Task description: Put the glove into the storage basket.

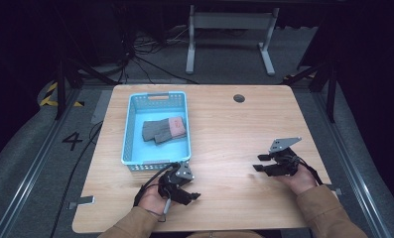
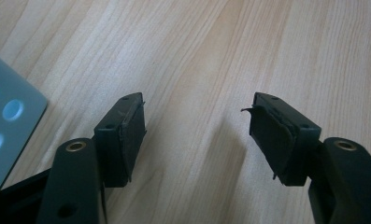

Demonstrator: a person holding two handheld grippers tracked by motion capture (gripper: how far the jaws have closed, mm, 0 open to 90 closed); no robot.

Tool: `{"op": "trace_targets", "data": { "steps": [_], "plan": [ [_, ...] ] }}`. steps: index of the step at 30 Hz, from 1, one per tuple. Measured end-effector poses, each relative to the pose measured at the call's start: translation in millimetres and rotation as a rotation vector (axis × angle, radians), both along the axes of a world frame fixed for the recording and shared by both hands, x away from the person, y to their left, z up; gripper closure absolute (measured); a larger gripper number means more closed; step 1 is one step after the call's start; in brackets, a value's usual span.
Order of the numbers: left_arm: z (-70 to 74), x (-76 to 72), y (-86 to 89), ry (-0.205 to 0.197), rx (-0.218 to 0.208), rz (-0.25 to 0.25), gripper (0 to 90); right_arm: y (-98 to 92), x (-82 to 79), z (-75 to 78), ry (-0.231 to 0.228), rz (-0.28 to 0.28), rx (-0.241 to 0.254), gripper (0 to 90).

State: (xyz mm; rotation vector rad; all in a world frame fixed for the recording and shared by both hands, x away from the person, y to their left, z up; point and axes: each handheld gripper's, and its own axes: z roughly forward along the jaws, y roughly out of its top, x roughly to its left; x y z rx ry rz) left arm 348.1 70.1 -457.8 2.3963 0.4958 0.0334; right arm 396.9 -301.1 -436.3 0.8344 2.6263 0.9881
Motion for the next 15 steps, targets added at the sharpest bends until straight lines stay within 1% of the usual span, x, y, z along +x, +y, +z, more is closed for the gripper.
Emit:
{"op": "trace_targets", "data": {
  "steps": [3,9,14,15],
  "plan": [
    [-0.1,0.5,0.4,0.001,0.0,0.005,36.3,1.0,-0.5,-0.5,0.005,0.0,-0.005,52.8],
    [0.9,0.4,2.3,0.0,-0.004,0.01,36.3,-0.1,0.1,0.9,-0.003,-0.004,0.002,51.7],
    [1.3,0.2,4.4,-0.006,-0.004,0.019,36.0,0.3,0.7,2.1,-0.017,-0.013,0.001,51.2],
    [1.3,-0.1,5.0,-0.005,-0.002,0.022,35.2,0.3,1.4,2.6,-0.03,-0.022,0.003,50.7]
  ]
}}
